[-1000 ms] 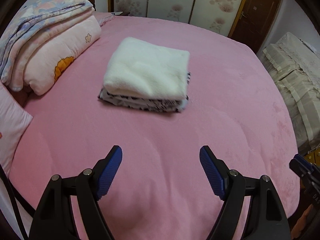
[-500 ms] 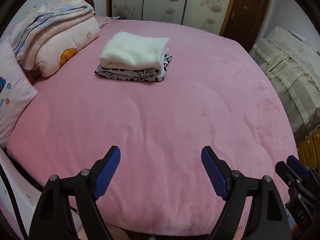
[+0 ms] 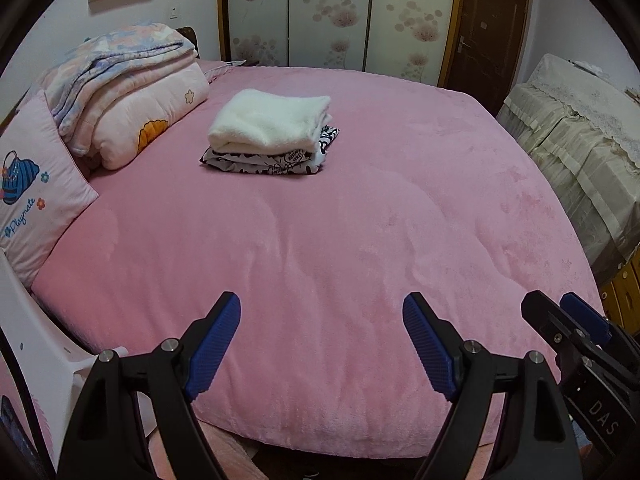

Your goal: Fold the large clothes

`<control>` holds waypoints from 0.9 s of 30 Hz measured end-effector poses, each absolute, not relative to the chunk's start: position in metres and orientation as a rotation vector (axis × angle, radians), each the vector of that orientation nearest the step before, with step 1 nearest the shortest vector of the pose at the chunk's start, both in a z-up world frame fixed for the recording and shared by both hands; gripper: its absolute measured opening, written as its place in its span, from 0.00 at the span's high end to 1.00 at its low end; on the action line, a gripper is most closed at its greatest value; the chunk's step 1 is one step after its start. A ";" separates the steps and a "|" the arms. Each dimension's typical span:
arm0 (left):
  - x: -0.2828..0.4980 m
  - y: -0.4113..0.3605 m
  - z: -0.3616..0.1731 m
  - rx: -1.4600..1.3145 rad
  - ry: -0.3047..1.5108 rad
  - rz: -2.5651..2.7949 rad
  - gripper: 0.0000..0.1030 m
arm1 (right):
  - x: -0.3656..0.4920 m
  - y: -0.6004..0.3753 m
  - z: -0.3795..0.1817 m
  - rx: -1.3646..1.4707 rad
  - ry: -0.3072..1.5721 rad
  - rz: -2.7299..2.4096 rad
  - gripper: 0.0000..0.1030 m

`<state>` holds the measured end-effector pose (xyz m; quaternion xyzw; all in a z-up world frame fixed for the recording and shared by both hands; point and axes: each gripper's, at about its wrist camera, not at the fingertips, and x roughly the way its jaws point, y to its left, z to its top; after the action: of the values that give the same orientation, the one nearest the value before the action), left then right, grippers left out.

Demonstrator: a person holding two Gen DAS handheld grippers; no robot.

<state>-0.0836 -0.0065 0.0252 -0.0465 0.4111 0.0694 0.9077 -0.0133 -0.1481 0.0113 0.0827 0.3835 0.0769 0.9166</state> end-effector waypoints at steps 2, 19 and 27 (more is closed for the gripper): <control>-0.082 -0.008 0.024 -0.103 0.852 0.129 0.20 | -0.014 -0.145 0.011 0.158 0.789 0.161 0.38; -0.084 -0.015 0.025 -0.097 0.877 0.139 0.20 | -0.017 -0.140 0.010 0.149 0.778 0.150 0.38; -0.085 -0.017 0.026 -0.091 0.882 0.139 0.20 | -0.018 -0.136 0.009 0.140 0.771 0.132 0.38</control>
<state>-0.0846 -0.0168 0.0256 -0.0441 0.4265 0.0672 0.9009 -0.0182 -0.1359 0.0086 0.0680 0.3756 0.0644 0.9221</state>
